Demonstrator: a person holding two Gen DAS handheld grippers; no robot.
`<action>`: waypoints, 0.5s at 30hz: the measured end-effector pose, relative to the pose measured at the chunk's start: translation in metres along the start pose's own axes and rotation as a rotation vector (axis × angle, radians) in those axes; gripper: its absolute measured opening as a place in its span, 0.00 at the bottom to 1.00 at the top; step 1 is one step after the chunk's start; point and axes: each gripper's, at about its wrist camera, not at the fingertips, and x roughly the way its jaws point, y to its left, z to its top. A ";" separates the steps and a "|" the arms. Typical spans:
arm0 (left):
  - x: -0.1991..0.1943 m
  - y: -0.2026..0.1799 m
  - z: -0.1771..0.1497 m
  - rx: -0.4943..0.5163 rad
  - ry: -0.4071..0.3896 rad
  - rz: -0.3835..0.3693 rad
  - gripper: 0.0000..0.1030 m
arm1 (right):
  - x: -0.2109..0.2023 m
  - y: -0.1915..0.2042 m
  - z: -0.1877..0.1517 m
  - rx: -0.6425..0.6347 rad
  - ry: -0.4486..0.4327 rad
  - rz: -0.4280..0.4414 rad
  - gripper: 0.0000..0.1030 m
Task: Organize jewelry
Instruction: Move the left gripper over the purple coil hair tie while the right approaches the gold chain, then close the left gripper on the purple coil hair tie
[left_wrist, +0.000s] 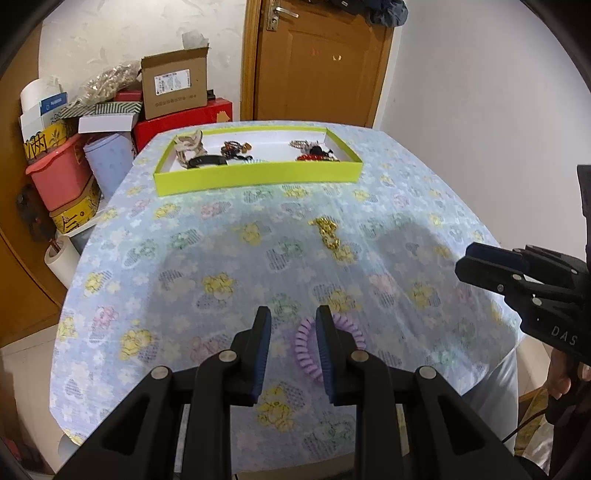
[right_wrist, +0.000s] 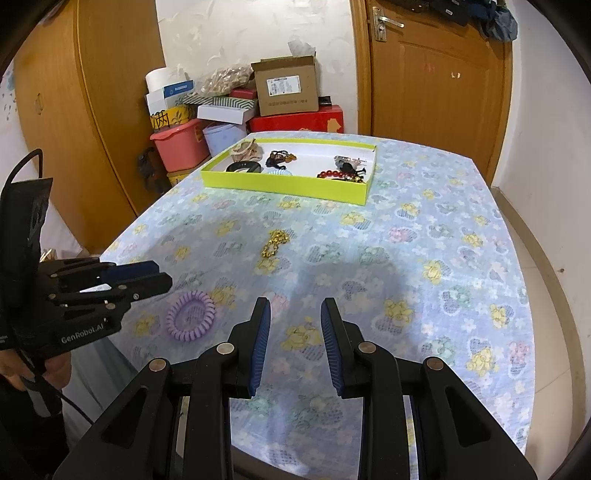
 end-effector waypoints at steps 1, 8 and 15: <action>0.002 -0.001 -0.002 0.003 0.007 -0.002 0.25 | 0.002 0.000 0.000 -0.001 0.004 0.002 0.28; 0.016 -0.003 -0.011 0.010 0.053 0.002 0.25 | 0.011 0.001 -0.003 -0.002 0.024 0.012 0.28; 0.023 -0.007 -0.015 0.023 0.060 0.028 0.25 | 0.016 -0.002 -0.004 0.009 0.035 0.011 0.28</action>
